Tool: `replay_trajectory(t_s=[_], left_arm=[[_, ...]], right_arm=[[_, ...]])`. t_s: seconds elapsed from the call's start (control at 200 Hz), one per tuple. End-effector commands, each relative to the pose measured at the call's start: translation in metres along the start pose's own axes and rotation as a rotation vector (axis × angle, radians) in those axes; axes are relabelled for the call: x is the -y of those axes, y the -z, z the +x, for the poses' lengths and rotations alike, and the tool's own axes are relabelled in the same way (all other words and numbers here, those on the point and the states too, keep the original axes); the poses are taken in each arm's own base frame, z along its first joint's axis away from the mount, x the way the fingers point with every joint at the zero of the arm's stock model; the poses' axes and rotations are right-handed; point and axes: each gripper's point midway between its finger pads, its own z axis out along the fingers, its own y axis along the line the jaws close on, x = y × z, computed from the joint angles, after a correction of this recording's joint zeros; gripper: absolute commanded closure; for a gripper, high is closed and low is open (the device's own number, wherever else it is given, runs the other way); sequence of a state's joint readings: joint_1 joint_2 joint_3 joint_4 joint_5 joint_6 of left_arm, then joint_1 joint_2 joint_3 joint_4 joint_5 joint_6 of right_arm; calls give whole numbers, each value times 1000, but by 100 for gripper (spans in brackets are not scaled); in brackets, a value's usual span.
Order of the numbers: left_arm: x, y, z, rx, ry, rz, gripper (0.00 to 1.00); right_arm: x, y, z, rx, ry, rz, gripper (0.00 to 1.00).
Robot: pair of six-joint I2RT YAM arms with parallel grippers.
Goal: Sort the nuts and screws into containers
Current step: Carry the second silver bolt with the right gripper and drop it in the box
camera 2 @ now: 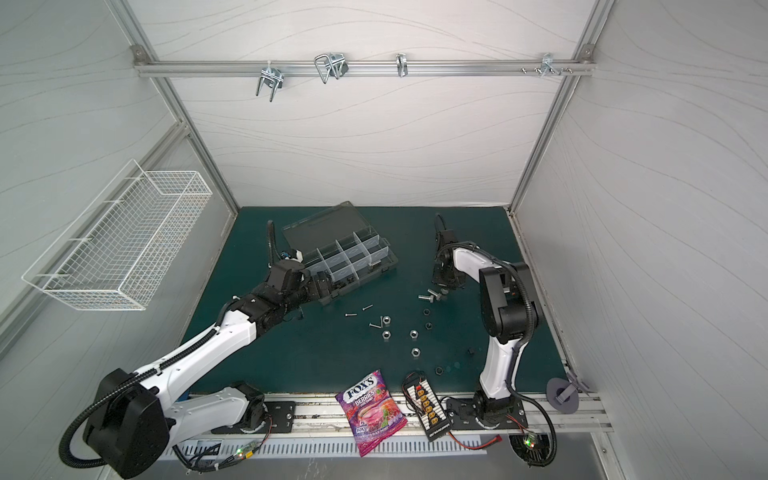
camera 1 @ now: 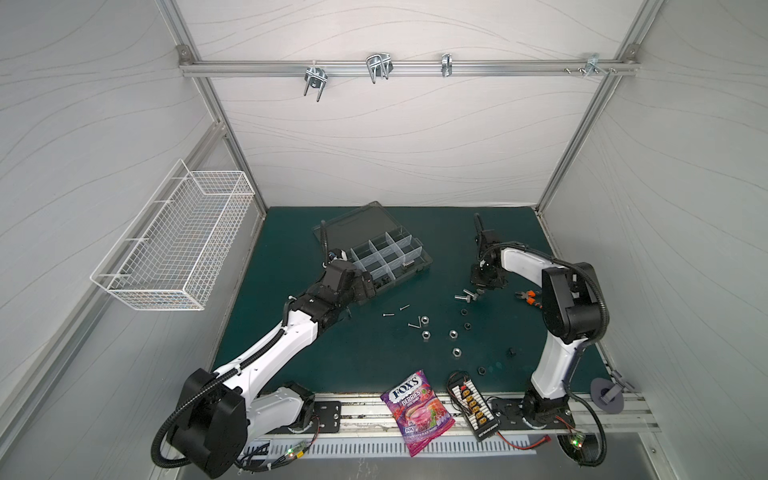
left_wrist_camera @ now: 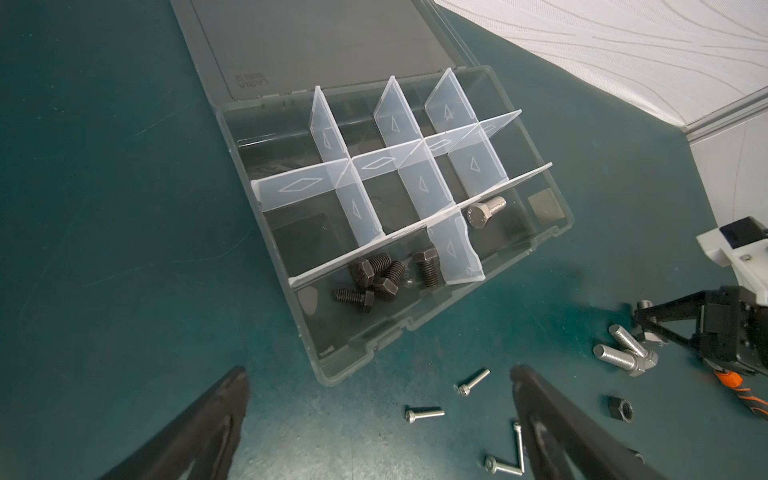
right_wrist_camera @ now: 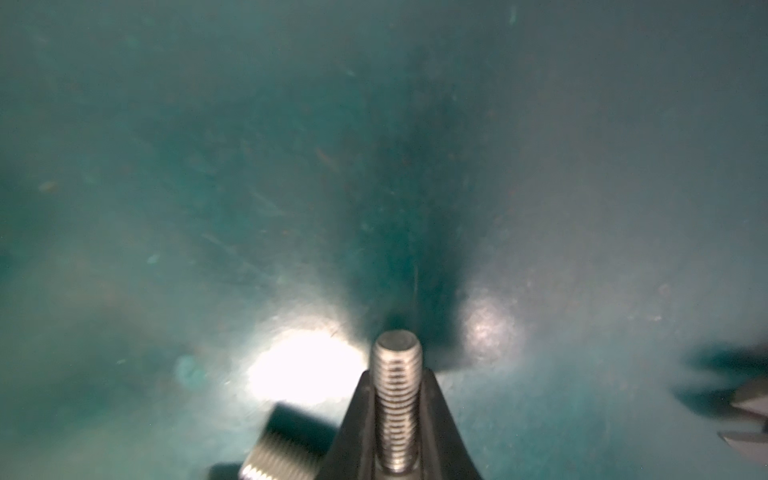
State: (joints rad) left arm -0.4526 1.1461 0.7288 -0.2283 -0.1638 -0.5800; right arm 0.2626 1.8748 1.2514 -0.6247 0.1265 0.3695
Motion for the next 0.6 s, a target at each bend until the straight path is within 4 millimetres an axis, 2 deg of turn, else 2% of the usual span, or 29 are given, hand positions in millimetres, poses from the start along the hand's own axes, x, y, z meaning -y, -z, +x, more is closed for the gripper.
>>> replay_trajectory(t_s=[0.0, 0.125, 0.25, 0.405, 0.595], left_arm=[[13, 6, -21, 51, 15, 27, 1], [13, 5, -20, 44, 17, 29, 1], [11, 5, -18, 39, 23, 23, 1], [12, 5, -17, 33, 31, 30, 1], [14, 5, -16, 30, 39, 39, 1]], right_arm=[[-28, 41, -18, 85, 8, -92, 100], [-69, 62, -25, 128, 22, -185, 100], [-112, 73, -30, 167, 47, -251, 100], [-155, 77, -38, 196, 75, -291, 100], [-189, 72, -47, 207, 47, -332, 100]])
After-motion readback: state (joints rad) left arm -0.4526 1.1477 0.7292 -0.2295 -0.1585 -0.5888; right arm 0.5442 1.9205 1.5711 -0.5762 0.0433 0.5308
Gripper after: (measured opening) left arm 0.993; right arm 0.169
